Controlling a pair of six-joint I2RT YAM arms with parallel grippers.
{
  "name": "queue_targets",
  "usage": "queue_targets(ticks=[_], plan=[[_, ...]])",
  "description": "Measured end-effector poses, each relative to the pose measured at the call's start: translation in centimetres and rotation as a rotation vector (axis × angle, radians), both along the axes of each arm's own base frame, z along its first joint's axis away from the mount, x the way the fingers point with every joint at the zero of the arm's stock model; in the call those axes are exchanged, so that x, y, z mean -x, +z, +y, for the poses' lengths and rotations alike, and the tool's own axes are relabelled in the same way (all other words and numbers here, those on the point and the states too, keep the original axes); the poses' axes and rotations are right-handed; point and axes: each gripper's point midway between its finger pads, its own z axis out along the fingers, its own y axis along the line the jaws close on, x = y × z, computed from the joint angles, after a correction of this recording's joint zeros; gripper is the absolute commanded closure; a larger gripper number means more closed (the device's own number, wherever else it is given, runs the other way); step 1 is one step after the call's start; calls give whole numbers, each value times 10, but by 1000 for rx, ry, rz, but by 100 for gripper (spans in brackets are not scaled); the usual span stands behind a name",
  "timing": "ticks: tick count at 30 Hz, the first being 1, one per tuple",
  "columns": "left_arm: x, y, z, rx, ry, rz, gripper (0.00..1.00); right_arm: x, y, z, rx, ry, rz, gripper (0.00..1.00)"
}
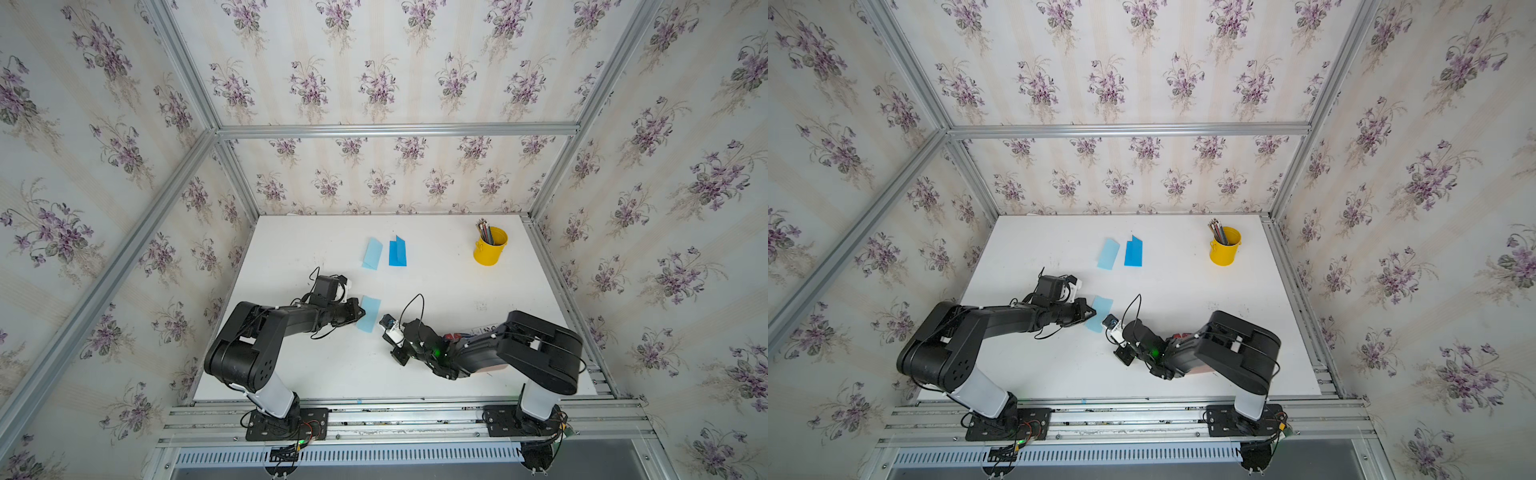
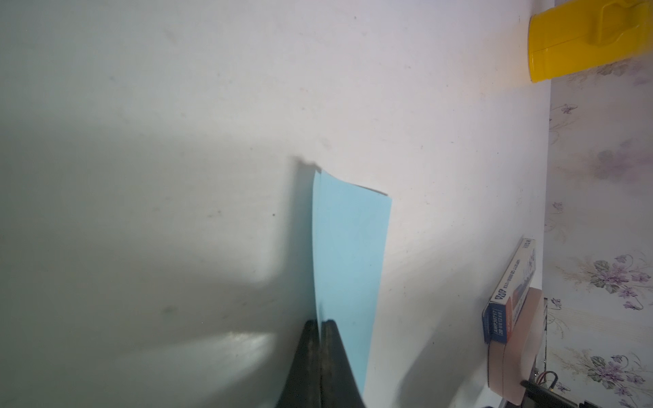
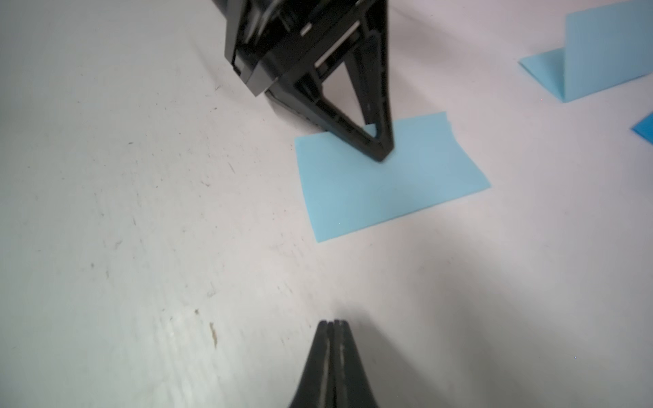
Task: Fold the square paper along the opposite sides
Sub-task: Smooth out the paper at the center of the board, then place the paper at the center of the board.
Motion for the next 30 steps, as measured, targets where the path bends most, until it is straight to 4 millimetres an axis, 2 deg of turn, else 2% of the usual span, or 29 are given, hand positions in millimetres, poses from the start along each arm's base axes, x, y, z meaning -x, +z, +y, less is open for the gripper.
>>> queue_targets(ticks=[2, 4, 8, 13, 17, 26, 30], plan=[[-1, 2, 5, -29, 15, 15, 100, -9, 26, -6, -48, -41, -44, 100], [-1, 4, 11, -66, 36, 30, 100, -21, 39, -14, -75, -87, -67, 100], [-6, 16, 11, -65, 56, 39, 100, -43, 41, -31, -88, -170, -78, 100], [-18, 18, 2, -29, 87, 62, 100, -52, 41, -37, -109, -204, -79, 100], [-32, 13, -14, 14, 105, 90, 100, -58, 43, -43, -119, -226, -85, 100], [-54, 9, -75, 135, 114, 98, 100, -80, 47, -74, -126, -353, -88, 100], [-65, 6, -84, 177, 163, 96, 100, -80, 45, -80, -122, -375, -77, 100]])
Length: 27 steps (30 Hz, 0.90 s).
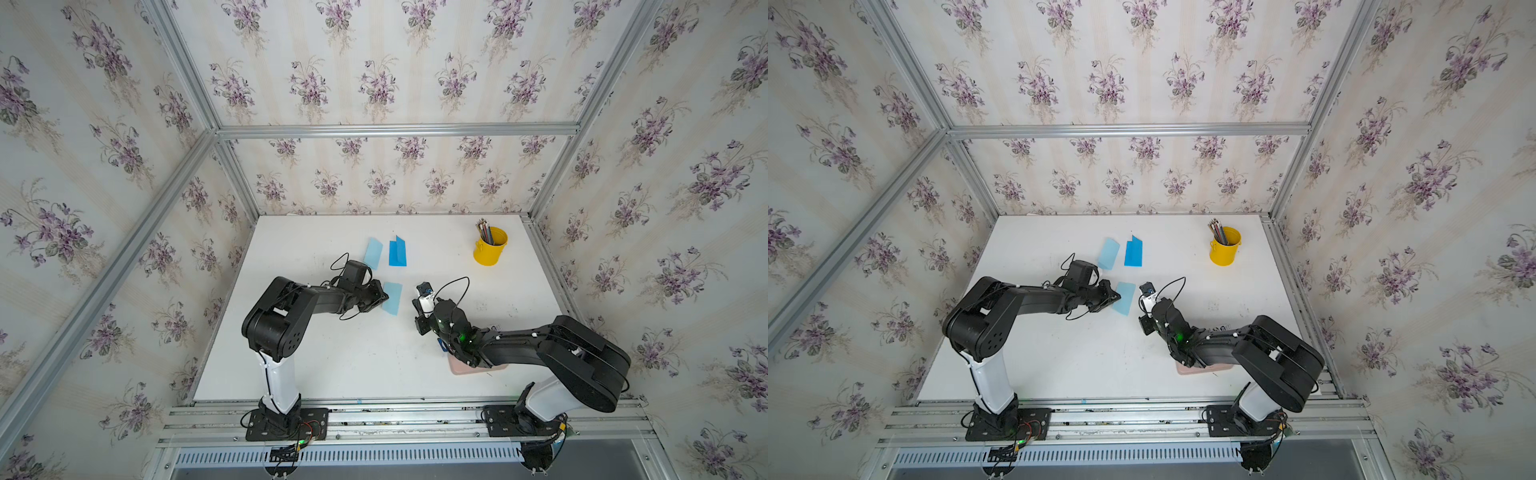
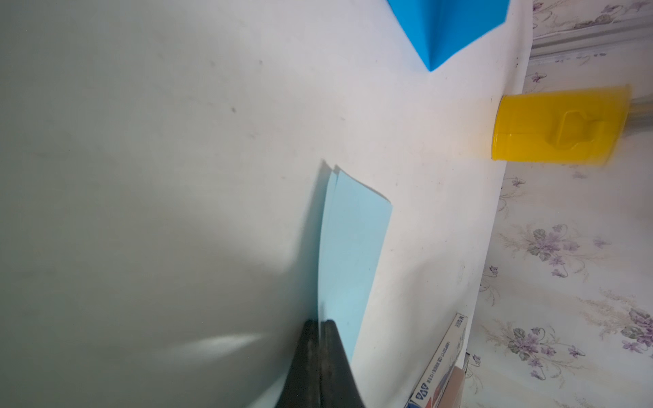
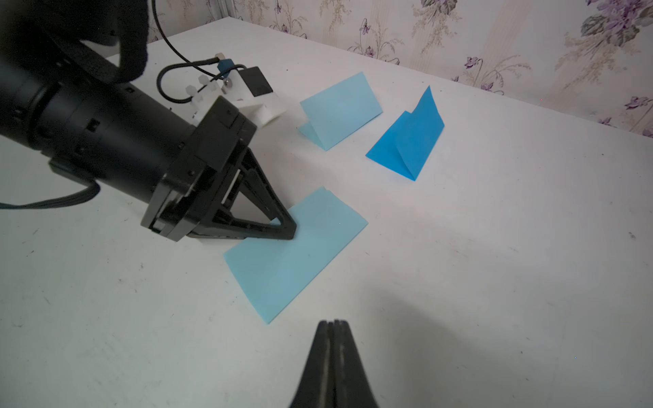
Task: Fold the square paper along the opposite sides
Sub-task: Place the paper at the center of the board.
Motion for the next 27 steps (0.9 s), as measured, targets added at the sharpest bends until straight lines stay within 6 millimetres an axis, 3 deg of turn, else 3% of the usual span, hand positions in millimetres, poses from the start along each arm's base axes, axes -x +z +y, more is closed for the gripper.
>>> queue_targets(ticks=[10, 17, 27], plan=[[-22, 6, -16, 52, 95, -25, 97, 0, -7, -7, 18, -26, 29, 100], [-22, 8, -23, 45, 113, -41, 76, -1, -6, -7, 16, -34, 31, 100], [-16, 16, -18, 9, 144, -85, 55, -5, -7, -7, 22, -53, 35, 100]])
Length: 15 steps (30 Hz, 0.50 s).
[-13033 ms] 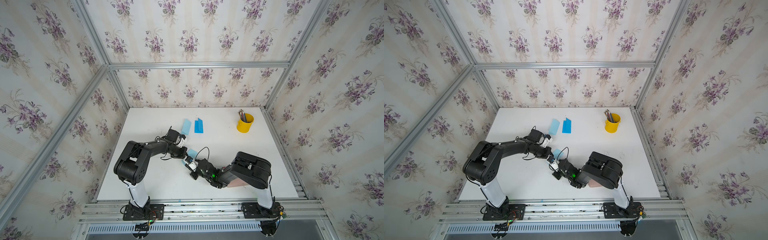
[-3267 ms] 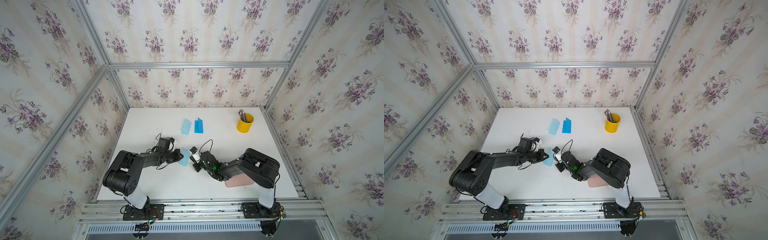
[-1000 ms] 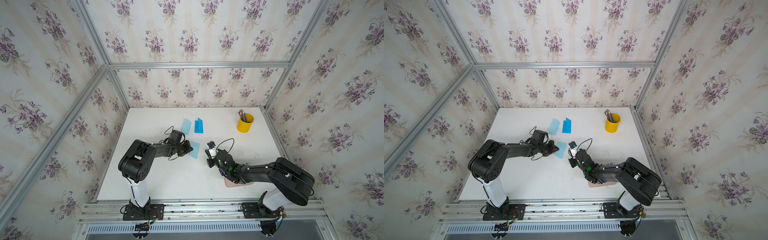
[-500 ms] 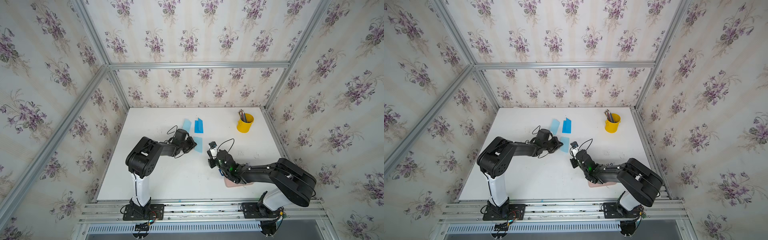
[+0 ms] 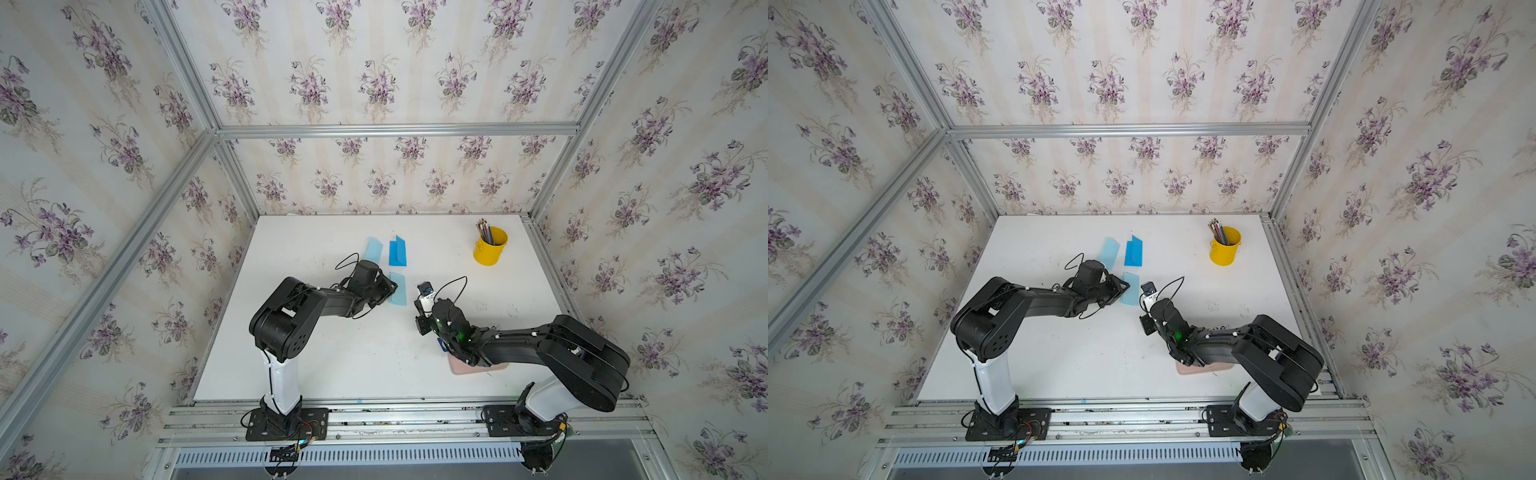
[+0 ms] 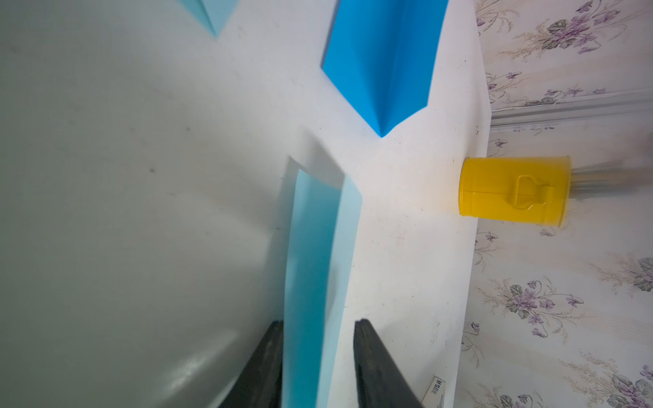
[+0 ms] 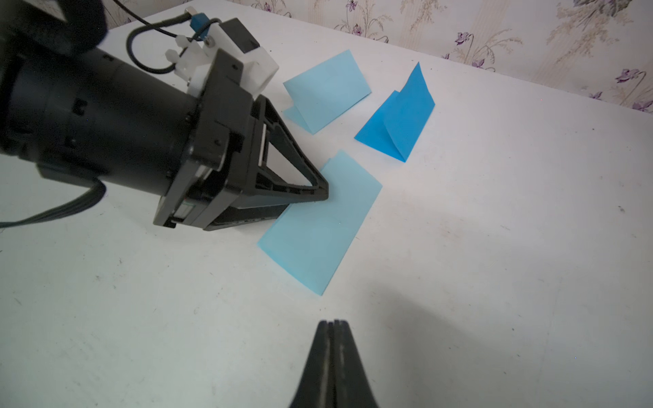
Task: Fold the square paper along the opposite sides
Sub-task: Place the paper at the center of the board.
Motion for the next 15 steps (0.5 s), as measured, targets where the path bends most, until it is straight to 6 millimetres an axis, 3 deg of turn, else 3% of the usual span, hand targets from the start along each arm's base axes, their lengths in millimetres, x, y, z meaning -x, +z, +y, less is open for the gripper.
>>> queue_targets(ticks=[6, 12, 13, 15], plan=[[3, 27, 12, -66, 14, -85, 37, -5, 3, 1, -1, -8, -1, 92], [6, 41, 17, -147, 0, -152, 29, -11, 10, 4, -10, -13, -10, 84], [6, 42, 18, -160, -2, -156, 28, -12, 11, 5, -11, -16, -14, 78], [9, 50, 24, -216, -13, -184, 24, -16, 20, 4, -9, -31, -30, 45]])
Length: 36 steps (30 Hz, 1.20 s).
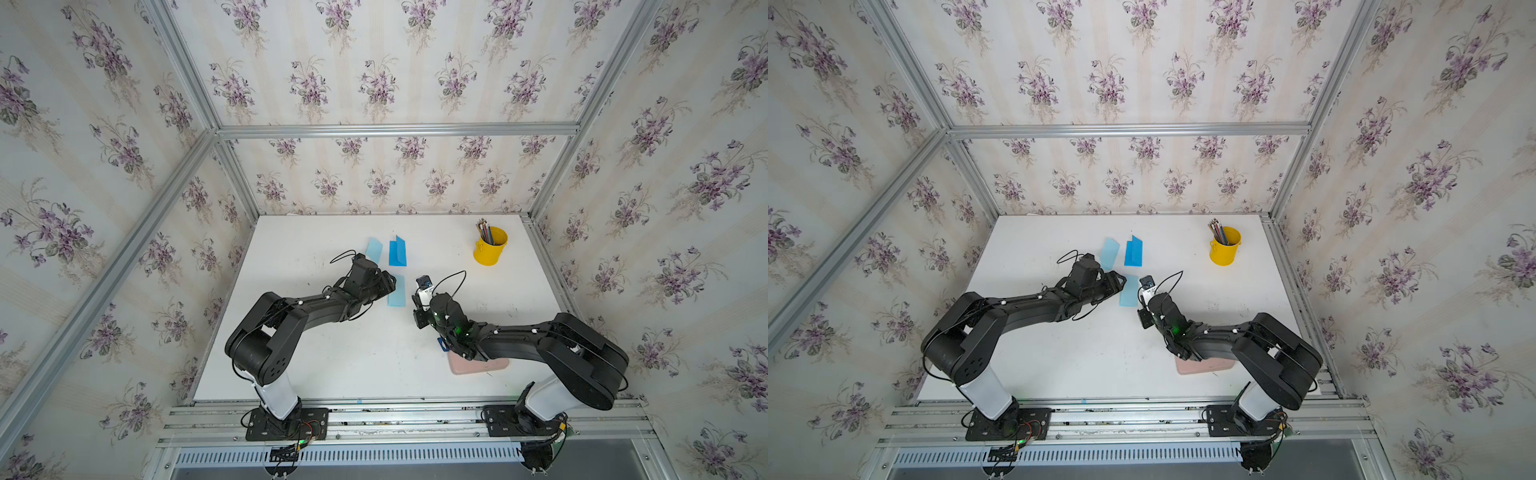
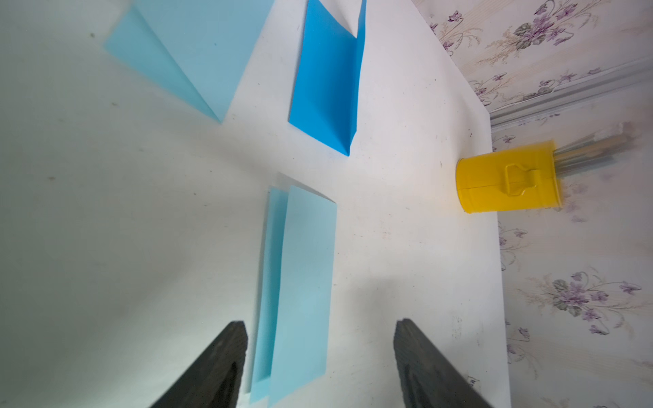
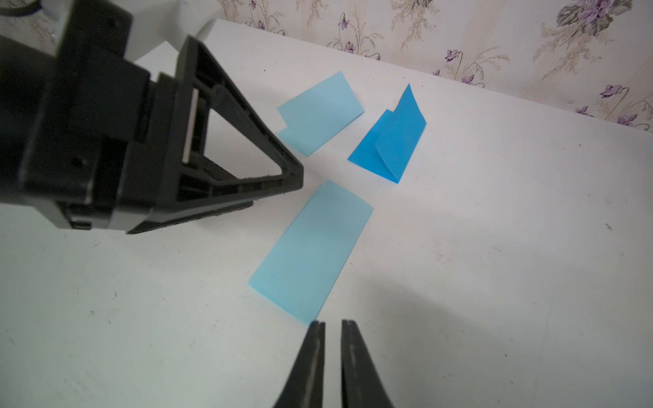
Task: Fold the square paper along the opposite sides
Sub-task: Place the paper at the center of the board, then reset both arms
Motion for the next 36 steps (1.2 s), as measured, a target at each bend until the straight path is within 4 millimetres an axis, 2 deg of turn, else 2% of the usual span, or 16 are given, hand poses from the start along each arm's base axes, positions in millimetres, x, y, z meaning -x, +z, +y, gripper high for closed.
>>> queue_targets(ticks=[1, 3, 4, 5, 7, 9, 11, 15, 18, 21, 23, 26, 29, 32, 35, 36], plan=[[0, 11, 3, -33, -9, -33, 19, -4, 11, -1, -5, -16, -25, 28], [1, 49, 9, -107, -27, -142, 10, -12, 37, -9, -17, -73, -95, 7], [2, 75, 14, -152, -31, -227, 7, -16, 53, -16, -31, -118, -140, 2], [4, 102, 20, -189, -32, -310, 0, -19, 70, -24, -41, -156, -191, 0], [13, 152, 43, -300, -19, -491, 1, -21, 99, -46, -46, -217, -301, 0], [18, 175, 69, -448, 16, -626, 1, -24, 115, -72, -28, -269, -397, 0], [19, 169, 96, -639, 55, -692, 0, -29, 111, -100, 58, -339, -462, 0], [14, 113, 153, -997, 54, -599, 0, -36, 76, -152, 264, -465, -494, 0], [8, 109, 193, -1020, 116, -557, 0, -49, 70, -194, 276, -596, -475, 0], [8, 71, 227, -1016, 121, -445, 0, -59, 57, -221, 284, -673, -440, 0], [6, 39, 229, -995, 61, -386, 0, -65, 42, -241, 271, -700, -391, 0], [-1, 6, 232, -975, -5, -311, 0, -63, 39, -280, 171, -784, -360, 0], [-10, 12, 233, -936, -11, -340, 0, -52, 26, -310, 45, -829, -332, 0], [-5, 12, 229, -887, -51, -379, 0, -53, 11, -300, -7, -753, -279, 0], [-2, 13, 239, -849, -30, -427, 0, -56, 19, -297, -72, -729, -298, 0], [-1, 6, 243, -845, -20, -429, 0, -57, 20, -295, -80, -721, -302, 0]])
